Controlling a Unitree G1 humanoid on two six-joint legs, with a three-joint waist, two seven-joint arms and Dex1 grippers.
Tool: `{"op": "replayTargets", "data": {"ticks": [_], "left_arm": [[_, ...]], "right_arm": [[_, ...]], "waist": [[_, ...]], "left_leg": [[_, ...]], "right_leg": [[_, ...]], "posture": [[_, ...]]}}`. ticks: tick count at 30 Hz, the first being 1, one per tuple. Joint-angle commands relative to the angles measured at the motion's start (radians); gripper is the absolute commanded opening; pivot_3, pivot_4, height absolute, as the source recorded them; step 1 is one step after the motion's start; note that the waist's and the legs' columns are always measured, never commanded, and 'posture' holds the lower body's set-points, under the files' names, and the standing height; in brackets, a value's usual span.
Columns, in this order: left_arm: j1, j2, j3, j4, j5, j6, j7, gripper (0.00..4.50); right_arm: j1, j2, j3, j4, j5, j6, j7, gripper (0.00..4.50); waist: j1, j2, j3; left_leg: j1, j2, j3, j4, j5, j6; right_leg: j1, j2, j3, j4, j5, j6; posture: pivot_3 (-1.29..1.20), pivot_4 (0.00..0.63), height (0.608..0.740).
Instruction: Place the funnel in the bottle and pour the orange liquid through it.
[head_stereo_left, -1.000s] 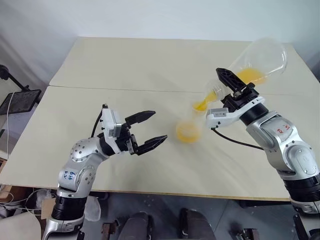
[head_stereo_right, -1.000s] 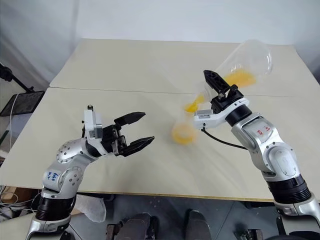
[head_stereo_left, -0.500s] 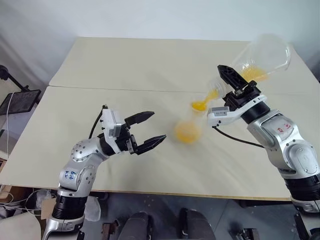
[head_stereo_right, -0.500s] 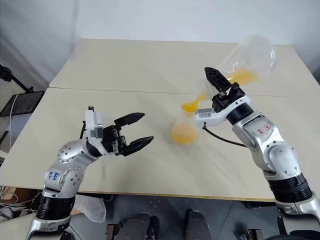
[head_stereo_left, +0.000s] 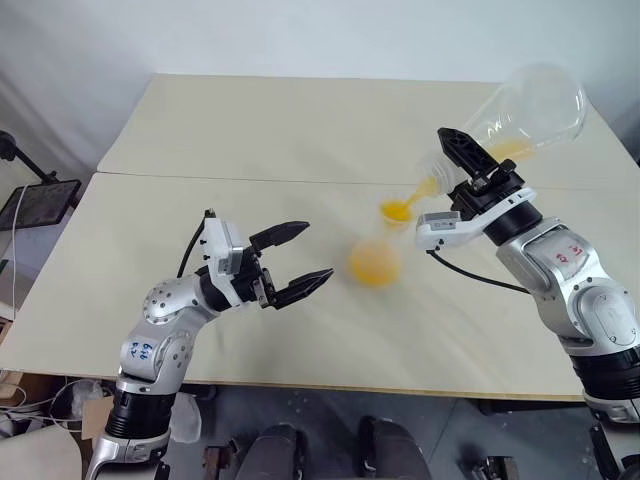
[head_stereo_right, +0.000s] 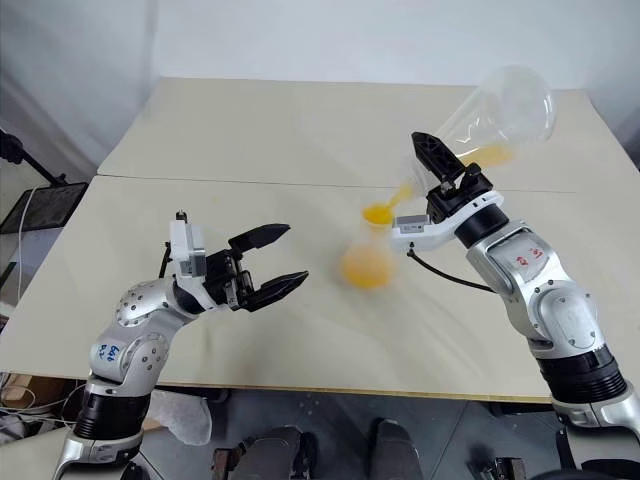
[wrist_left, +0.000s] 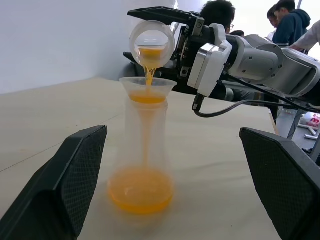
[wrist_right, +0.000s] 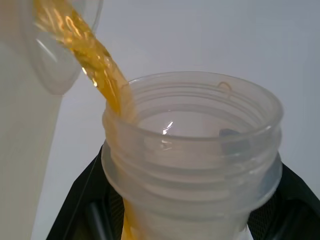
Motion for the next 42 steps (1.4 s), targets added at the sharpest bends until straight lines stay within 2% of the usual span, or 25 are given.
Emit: {"op": "replayTargets", "data": {"ticks": [1, 42], "left_arm": [[-0.013, -0.005, 0.001, -0.014, 0.002, -0.022, -0.001, 4.50], [-0.017, -0.020, -0.001, -0.012, 0.007, -0.038, 0.016, 4.50]], "right_arm": [[-0.030, -0.022, -0.044, -0.028, -0.005, -0.003, -0.025, 2.52], [-0.051, -0.040, -0.038, -0.005, -0.008, -0.040, -0.051, 2.52]], "waist": [[0.000, 0.000, 0.000], [-0.001, 0.000, 0.000]], "left_leg": [[0.000, 0.000, 0.000, 0.000, 0.000, 0.000], [0.000, 0.000, 0.000, 0.000, 0.000, 0.000]], "right_leg": [[0.000, 0.000, 0.000, 0.000, 0.000, 0.000], [0.000, 0.000, 0.000, 0.000, 0.000, 0.000]], "posture": [[0.00, 0.150, 0.740], [0.00, 0.150, 0.740]]}}
